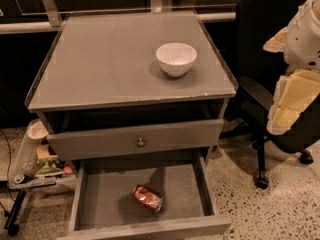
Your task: Pick coke can from middle drawer and place on counter
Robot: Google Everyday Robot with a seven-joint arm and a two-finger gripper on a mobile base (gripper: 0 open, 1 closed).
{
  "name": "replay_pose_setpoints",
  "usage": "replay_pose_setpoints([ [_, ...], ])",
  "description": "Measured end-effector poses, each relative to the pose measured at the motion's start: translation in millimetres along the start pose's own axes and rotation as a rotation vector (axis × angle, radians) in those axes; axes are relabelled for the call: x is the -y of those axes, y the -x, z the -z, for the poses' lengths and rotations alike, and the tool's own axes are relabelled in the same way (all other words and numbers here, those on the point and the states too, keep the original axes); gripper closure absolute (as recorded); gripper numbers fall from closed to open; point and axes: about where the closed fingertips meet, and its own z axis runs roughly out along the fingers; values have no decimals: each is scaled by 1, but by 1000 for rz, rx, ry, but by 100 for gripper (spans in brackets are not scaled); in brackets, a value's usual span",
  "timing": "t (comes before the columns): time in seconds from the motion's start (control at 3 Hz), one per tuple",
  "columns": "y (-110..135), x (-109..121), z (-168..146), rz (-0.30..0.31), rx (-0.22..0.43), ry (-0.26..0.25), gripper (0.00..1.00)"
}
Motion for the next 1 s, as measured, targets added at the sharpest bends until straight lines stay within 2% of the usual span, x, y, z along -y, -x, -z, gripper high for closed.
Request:
replay_pose_setpoints([
  [0.33,5,-2,-3,-7,4,-5,0],
  [0.67,23,-9,-27,-15,10,12,0],
  [1.0,39,-39,-68,-21,17,118,0],
])
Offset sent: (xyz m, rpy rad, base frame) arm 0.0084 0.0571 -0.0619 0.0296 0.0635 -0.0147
